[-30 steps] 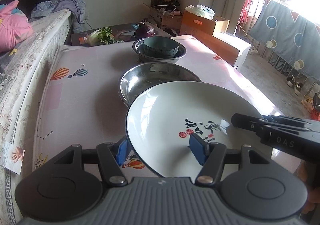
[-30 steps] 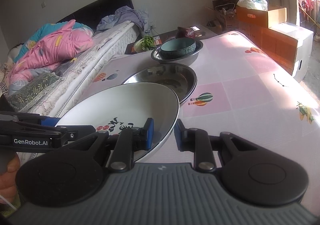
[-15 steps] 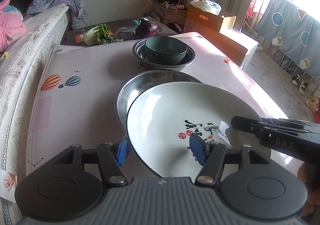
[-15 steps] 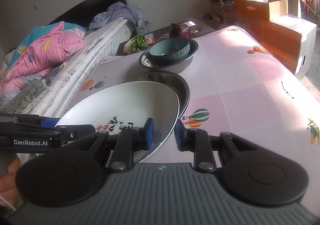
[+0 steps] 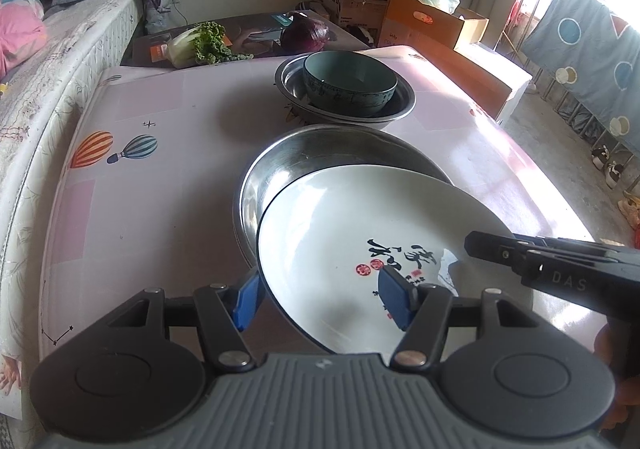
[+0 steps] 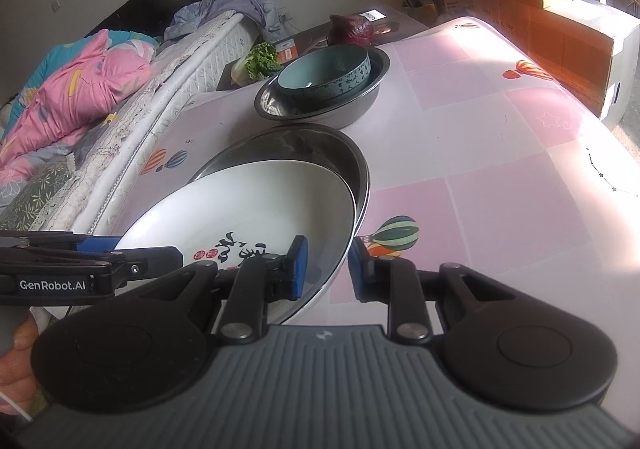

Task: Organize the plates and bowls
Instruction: 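Lower the white plate with both tools onto the stacked steel plates, then open both tools to release the white plate on the steel plates, then grasp the steel bowl rim holding the green bowl with both tools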

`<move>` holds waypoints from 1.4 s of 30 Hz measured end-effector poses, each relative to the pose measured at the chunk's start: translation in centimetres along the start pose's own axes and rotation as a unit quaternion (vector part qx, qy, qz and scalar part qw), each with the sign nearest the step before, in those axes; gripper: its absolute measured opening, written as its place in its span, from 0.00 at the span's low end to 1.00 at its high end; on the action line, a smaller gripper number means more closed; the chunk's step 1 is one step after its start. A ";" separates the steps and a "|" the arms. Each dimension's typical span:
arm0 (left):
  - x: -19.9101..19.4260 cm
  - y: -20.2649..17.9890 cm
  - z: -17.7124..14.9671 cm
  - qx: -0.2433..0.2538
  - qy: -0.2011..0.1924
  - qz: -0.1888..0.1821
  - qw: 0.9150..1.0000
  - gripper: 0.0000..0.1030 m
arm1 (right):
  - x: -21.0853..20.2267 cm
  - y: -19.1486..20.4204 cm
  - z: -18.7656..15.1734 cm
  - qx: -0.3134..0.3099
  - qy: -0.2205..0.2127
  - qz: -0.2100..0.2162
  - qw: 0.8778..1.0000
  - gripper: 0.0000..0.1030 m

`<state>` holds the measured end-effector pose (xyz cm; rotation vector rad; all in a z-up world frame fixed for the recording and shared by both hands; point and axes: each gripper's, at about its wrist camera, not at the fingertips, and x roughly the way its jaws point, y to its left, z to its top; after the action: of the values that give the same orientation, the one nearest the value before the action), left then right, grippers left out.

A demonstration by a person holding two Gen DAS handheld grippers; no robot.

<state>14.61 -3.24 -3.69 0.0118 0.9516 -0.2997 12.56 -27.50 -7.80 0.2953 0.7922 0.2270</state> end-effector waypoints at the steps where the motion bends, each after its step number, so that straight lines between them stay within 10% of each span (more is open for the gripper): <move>1: 0.1 0.1 0.0 -0.001 0.002 0.000 1.000 0.61 | 0.1 0.0 0.1 0.001 -0.001 0.001 1.000 0.22; 42: -3.1 -0.9 3.3 0.024 -0.045 0.053 0.997 0.80 | -3.7 -1.0 3.2 0.001 -0.047 -0.003 0.999 0.53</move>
<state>15.29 -3.83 0.86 0.0917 0.8519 -0.2224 12.43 -30.11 -3.61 0.3024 0.7009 0.2052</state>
